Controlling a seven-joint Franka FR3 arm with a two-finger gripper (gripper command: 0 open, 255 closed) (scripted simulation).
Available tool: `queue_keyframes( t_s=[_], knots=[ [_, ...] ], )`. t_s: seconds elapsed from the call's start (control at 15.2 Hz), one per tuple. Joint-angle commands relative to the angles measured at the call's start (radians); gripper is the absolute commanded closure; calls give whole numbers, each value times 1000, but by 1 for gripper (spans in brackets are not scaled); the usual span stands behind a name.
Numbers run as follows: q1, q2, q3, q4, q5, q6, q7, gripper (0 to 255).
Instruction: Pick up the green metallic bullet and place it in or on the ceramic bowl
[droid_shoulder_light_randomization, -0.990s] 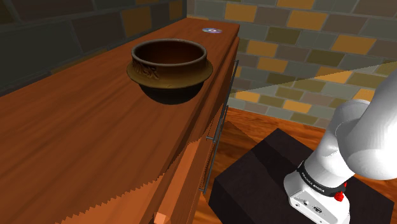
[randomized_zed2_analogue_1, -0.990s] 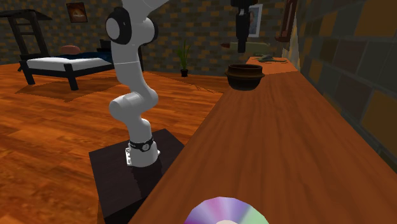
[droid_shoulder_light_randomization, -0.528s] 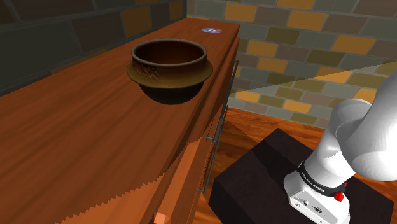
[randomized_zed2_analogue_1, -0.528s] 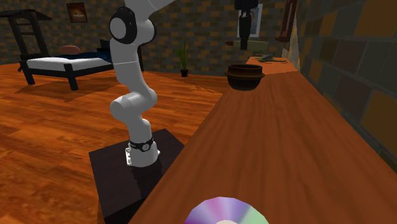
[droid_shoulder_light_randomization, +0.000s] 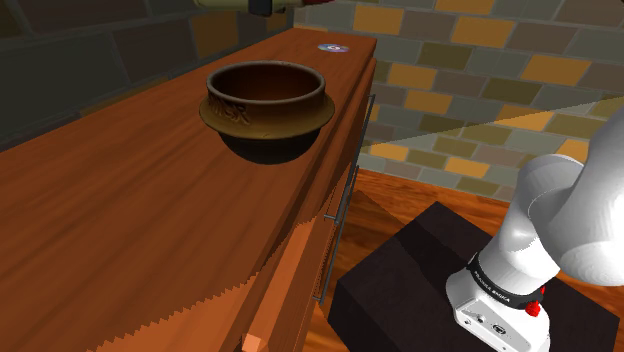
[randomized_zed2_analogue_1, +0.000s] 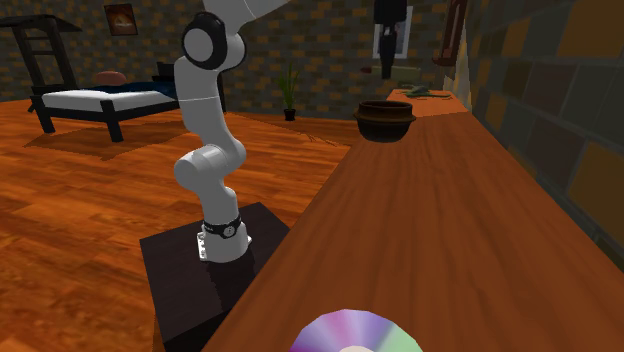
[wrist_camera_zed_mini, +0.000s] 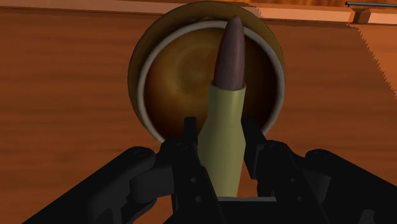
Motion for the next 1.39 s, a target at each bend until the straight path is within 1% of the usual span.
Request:
queue_keyframes(
  t_s=[0.0,0.66,1.19,1.25,1.32],
  knots=[
    [2,-14,1,-39,3,26,4,255],
    [-1,-99,-9,-285,24,189,-16,255],
    [-1,-99,-9,-285,24,189,-16,255],
    [-1,-99,-9,-285,24,189,-16,0],
    [-1,-99,-9,-285,24,189,-16,0]
  ],
)
